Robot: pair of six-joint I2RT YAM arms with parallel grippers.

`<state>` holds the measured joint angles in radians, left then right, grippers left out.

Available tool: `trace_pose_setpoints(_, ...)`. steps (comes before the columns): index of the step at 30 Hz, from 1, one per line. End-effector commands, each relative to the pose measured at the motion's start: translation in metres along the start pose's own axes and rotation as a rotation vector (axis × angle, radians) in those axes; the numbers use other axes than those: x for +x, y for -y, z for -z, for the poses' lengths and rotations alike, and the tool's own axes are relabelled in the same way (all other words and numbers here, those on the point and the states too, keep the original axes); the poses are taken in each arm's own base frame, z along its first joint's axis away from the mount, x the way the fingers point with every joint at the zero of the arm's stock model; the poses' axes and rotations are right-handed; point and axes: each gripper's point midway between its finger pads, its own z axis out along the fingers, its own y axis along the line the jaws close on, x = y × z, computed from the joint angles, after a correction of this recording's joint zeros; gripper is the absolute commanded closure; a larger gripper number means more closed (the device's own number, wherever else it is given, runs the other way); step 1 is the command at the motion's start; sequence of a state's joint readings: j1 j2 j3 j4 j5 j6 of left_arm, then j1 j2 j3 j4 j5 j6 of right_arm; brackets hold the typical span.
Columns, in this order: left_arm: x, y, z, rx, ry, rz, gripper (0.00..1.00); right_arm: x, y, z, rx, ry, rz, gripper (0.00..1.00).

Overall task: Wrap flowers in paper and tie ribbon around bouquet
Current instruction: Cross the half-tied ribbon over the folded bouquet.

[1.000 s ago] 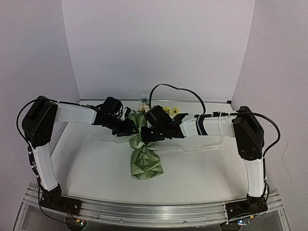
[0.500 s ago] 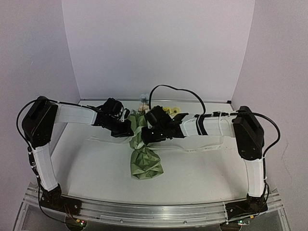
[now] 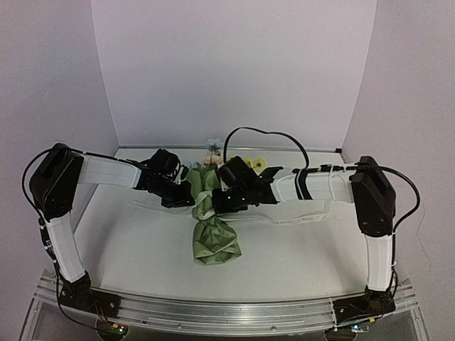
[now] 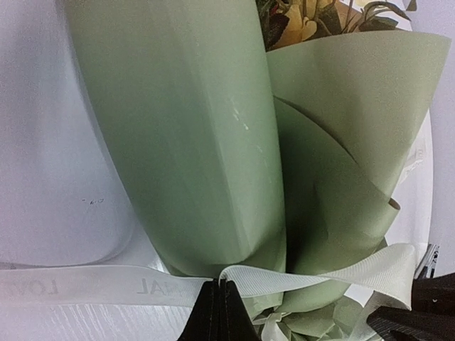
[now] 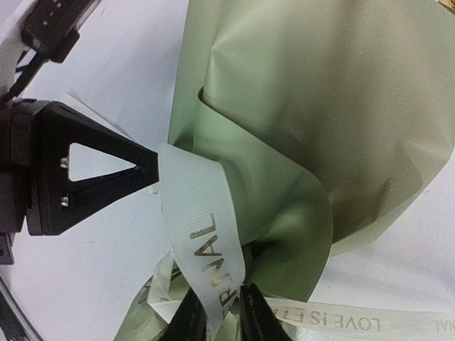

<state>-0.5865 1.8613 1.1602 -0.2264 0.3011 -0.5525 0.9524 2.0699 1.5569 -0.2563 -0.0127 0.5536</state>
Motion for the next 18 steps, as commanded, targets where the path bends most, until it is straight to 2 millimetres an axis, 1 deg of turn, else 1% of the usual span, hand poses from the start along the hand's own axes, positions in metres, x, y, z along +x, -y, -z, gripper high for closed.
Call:
trace_pose_setpoints(1, -0.008, 0.015, 0.024, 0.029, 0.065, -0.009, 1.00, -0.023, -0.014, 0.029, -0.041, 0.062, 0.003, 0.95)
trace_pose_setpoints(5, 0.008, 0.014, 0.036, 0.029, 0.050, 0.002, 1.00, -0.028, -0.015, 0.027, -0.025, 0.061, 0.049, 0.98)
trace_pose_setpoints(9, 0.036, 0.022, 0.045, 0.038, 0.015, 0.006, 1.00, -0.033, -0.014, 0.022, 0.002, 0.066, 0.102, 0.98)
trace_pose_setpoints(10, 0.046, 0.021, 0.046, 0.034, 0.000, 0.015, 1.00, -0.033, -0.014, 0.021, 0.004, 0.063, 0.113, 0.98)
trace_pose_setpoints(13, 0.065, 0.025, 0.047, 0.033, -0.022, 0.027, 1.00, -0.036, -0.017, 0.020, 0.002, 0.062, 0.141, 0.99)
trace_pose_setpoints(16, 0.072, 0.031, 0.048, 0.039, -0.016, 0.038, 1.00, -0.036, -0.018, 0.019, 0.003, 0.061, 0.173, 0.99)
trace_pose_setpoints(18, 0.070, 0.031, 0.047, 0.031, -0.003, 0.048, 1.00, -0.037, -0.017, 0.017, 0.010, 0.059, 0.188, 0.99)
